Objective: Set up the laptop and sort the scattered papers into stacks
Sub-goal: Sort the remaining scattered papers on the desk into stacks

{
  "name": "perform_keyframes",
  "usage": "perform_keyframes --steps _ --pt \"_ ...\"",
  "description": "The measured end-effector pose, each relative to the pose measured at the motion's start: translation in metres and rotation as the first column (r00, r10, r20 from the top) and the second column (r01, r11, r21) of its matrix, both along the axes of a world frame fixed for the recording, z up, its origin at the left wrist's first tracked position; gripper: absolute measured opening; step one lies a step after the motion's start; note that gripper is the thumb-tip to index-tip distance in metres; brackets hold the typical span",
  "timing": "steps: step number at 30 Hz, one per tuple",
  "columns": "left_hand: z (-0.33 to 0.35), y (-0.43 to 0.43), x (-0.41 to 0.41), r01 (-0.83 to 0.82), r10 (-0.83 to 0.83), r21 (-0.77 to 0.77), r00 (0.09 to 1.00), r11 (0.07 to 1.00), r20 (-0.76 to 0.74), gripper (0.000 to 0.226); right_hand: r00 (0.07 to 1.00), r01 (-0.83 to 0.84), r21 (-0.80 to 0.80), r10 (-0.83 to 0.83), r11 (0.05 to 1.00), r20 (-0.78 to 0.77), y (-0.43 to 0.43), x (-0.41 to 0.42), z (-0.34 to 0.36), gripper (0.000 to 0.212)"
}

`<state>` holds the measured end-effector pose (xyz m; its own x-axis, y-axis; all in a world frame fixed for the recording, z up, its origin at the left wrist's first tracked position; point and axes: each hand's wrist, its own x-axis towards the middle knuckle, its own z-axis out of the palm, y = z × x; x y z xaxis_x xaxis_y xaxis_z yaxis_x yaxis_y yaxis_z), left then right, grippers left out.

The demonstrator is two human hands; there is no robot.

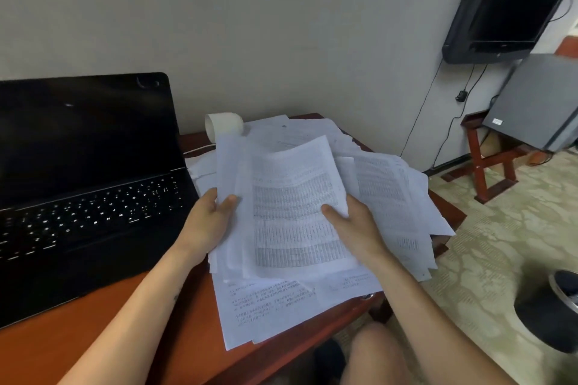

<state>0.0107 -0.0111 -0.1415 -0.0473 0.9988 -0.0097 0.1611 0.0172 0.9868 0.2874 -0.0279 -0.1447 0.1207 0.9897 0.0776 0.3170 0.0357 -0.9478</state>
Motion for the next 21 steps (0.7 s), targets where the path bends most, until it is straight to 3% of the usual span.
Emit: perform_keyframes --steps 3,6,9,14,18,21 --pt "0.001 -0.001 -0.002 0.039 -0.04 -0.037 0.999 0.999 -0.03 0.035 0.995 0.009 0.01 -0.01 1.0 0.102 0.006 -0.018 -0.002 0.016" --pt "-0.001 0.0 -0.004 0.061 -0.063 -0.042 0.997 0.997 -0.048 0.028 0.986 -0.038 0.042 0.031 0.998 0.166 0.009 -0.03 -0.003 0.016" --pt "0.002 0.0 -0.008 0.012 -0.012 0.011 0.999 1.0 -0.035 0.021 0.977 0.006 0.083 -0.024 0.997 0.214 0.018 -0.024 0.002 0.011" --pt "0.008 0.005 -0.025 -0.125 0.127 0.112 0.992 0.986 -0.011 0.022 0.916 0.063 0.05 -0.077 0.997 0.393 0.064 0.017 0.001 0.027" --pt "0.003 0.009 -0.035 -0.195 0.192 0.115 0.981 0.974 0.035 0.025 0.864 -0.044 -0.029 0.053 0.999 0.501 0.099 0.036 0.014 0.038" --pt "0.001 0.01 -0.037 -0.226 0.226 0.134 0.974 0.965 0.018 0.027 0.884 -0.132 -0.15 0.185 0.98 0.429 0.121 0.038 0.026 0.05"
